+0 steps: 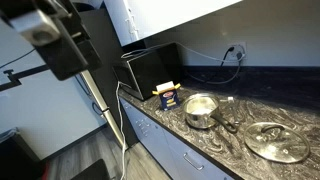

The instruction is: Pour the contents in the box into the pot

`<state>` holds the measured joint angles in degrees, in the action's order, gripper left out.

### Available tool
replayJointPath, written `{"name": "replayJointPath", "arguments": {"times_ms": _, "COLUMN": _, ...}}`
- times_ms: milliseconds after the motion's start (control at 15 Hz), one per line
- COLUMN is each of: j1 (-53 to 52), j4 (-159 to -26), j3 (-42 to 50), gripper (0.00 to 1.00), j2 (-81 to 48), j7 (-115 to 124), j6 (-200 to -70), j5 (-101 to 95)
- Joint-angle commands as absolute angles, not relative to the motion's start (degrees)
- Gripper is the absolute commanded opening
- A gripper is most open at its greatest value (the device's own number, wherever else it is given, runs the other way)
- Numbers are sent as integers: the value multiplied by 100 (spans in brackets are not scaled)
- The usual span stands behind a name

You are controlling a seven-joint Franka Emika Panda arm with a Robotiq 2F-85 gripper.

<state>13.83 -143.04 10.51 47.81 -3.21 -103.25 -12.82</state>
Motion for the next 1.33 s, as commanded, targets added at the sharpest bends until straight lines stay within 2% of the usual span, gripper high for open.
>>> {"name": "replayJointPath", "arguments": {"times_ms": 0, "j1": 1337, "j4": -14285, "j3": 1082, "gripper": 100, "j2": 4780, "j7": -297, "j6": -10303, "j5": -1306}}
{"name": "replayJointPath", "arguments": {"times_ms": 867, "j1": 1337, "j4": -14285, "j3": 1082, "gripper": 100, "j2": 4780, "j7": -297, "j6": -10303, "j5": -1306}}
{"name": "replayJointPath", "arguments": {"times_ms": 1267, "j1": 464, "j4": -14163, "j3": 627, "gripper": 100, "j2": 4527, "j7": -497, "j6": -10648, "j5": -676}}
